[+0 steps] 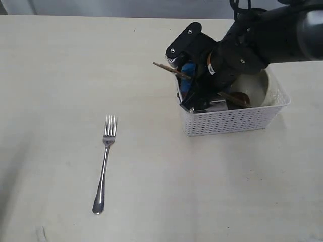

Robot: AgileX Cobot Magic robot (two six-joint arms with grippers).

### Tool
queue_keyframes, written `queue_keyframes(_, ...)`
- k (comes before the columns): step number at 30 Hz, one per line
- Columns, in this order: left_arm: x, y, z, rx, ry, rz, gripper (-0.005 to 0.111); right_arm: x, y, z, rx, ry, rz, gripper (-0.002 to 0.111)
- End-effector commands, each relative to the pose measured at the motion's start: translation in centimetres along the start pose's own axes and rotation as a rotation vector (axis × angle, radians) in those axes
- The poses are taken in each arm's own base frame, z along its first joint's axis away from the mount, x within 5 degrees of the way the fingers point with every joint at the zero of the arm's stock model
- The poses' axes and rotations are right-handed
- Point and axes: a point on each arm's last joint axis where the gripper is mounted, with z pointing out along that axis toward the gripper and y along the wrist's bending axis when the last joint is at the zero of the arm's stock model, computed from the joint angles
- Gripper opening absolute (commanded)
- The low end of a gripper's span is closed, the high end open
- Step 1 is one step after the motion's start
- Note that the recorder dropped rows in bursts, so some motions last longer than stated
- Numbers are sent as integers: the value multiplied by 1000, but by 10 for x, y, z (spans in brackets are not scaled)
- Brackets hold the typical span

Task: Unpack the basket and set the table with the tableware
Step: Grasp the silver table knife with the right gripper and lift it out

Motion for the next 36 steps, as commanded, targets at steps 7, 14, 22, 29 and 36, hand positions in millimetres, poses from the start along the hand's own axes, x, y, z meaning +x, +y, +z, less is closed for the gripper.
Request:
queue_keyframes(7, 1, -1, 0, 10, -2, -8, 0, -4, -10, -29, 35, -42, 23, -1)
queue_keyframes(14, 1, -1, 0, 10, -2, -8, 0, -4, -15, -47, 54, -63, 44, -1)
queue_keyframes(22, 1, -1, 0, 10, -2, -8, 0, -8, -22, -78, 68, -159, 84, -1)
queue_keyframes(29, 1, -1, 0, 10, -2, -8, 0, -10, -28, -106, 83, -250, 120, -1)
queue_keyframes(36, 1, -1, 0, 10, -2, -8, 0, -11, -35, -144, 74, -397, 291, -1)
